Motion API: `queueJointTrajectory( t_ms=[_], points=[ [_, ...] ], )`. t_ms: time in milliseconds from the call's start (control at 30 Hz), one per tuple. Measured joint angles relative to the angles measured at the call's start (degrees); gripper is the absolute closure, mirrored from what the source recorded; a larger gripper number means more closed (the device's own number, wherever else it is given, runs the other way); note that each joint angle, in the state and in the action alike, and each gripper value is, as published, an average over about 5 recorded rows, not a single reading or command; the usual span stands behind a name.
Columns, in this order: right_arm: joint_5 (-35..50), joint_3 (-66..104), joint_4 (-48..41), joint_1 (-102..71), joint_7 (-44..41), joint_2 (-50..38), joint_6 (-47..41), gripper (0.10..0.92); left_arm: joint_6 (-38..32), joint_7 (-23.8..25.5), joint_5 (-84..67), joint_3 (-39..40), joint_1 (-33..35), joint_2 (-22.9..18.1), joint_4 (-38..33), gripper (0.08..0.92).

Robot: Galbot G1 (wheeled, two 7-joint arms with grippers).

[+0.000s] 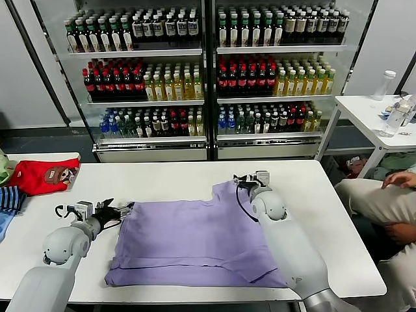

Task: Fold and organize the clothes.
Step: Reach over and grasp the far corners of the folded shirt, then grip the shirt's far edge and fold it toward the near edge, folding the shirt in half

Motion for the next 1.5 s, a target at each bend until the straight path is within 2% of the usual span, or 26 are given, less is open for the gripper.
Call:
queueJointTrajectory(
  t_ms=[233,367,967,1067,1233,1500],
  points=[
    [0.15,-0.25,-1.07,0.27,1.21,0.37,-0.03,0.214,0.09,1.49,0.17,0.25,-1.35,-0.27,2.06,0.178],
    [0.83,-0.23,-1.23,0.27,1.91,0.55,-0.25,0.31,0.08,2.21,0.1,0.27,-1.59,-0.5,2.86,0.226],
    [2.56,0.06,-0.55,-0.53,1.63,0.52,1.05,0.828,-0.8,5.11,-0.77,-0.09,-1.61,-1.43,3.71,0.744],
    [2.79,0.09,1.37,-1.27,1.44,-0.2,1.51,0.894,-1.18,4.94,-1.04,-0.1,-1.33,-1.4,3.31,0.83],
    [4.08,0.29,8.46,-4.16,1.57,-2.77,1.2,0.911,-2.39,4.23,-2.58,-0.69,-0.12,-0.74,1.6,0.913],
    [6.22,2.16,22.64,-12.12,1.62,-8.01,-0.15,0.911,-4.73,3.59,-6.33,-3.19,4.74,0.78,-3.22,0.915]
  ],
)
